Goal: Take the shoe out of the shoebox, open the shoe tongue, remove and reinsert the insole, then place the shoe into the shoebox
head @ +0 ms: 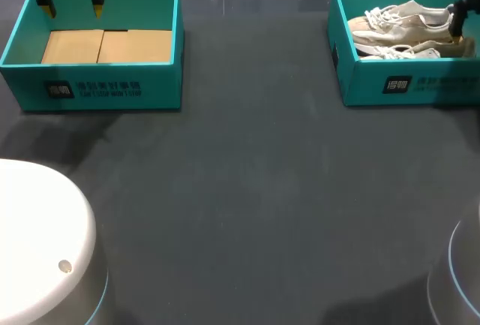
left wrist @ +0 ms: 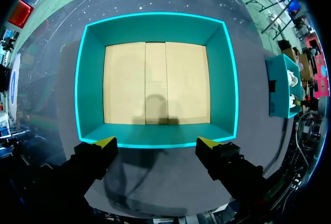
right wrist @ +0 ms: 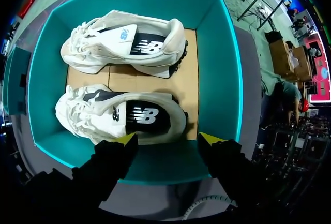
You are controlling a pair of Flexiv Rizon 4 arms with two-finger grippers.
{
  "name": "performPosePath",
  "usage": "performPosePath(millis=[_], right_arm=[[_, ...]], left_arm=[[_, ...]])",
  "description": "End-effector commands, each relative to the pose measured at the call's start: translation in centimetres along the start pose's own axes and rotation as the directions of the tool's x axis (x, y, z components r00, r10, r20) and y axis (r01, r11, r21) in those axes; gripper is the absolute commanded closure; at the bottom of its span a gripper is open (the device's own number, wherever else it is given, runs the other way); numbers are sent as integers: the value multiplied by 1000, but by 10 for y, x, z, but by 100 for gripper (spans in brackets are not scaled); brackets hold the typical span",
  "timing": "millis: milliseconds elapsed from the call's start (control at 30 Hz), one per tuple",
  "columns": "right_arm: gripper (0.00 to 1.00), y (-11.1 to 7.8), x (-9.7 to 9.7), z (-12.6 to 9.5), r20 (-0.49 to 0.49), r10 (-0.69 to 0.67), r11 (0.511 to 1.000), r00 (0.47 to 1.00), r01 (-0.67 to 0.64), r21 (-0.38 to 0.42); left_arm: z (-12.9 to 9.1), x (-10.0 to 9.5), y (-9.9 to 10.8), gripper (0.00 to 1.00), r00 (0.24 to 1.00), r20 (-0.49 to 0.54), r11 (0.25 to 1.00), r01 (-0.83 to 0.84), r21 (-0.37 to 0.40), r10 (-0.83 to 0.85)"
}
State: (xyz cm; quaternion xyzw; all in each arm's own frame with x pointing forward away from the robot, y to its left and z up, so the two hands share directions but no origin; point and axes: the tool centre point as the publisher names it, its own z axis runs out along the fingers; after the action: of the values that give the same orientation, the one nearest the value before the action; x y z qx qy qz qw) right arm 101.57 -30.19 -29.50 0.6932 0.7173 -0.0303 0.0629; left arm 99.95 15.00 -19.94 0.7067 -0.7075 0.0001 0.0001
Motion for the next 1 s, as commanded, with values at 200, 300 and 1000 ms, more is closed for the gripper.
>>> performPosePath(millis=[200,300,1000], right_arm=[[23,1,0,12,-7,-37,999,999,37,3],[25,1,0,15,-17,-45,999,999,45,2],[27,6,-5,40,-43,-62,998,997,63,17]], left_arm=[[0,0,0,0,1000,0,1000,0,0,0],[0,0,0,0,1000,0,1000,0,0,0],[0,0,0,0,1000,0,1000,0,0,0]])
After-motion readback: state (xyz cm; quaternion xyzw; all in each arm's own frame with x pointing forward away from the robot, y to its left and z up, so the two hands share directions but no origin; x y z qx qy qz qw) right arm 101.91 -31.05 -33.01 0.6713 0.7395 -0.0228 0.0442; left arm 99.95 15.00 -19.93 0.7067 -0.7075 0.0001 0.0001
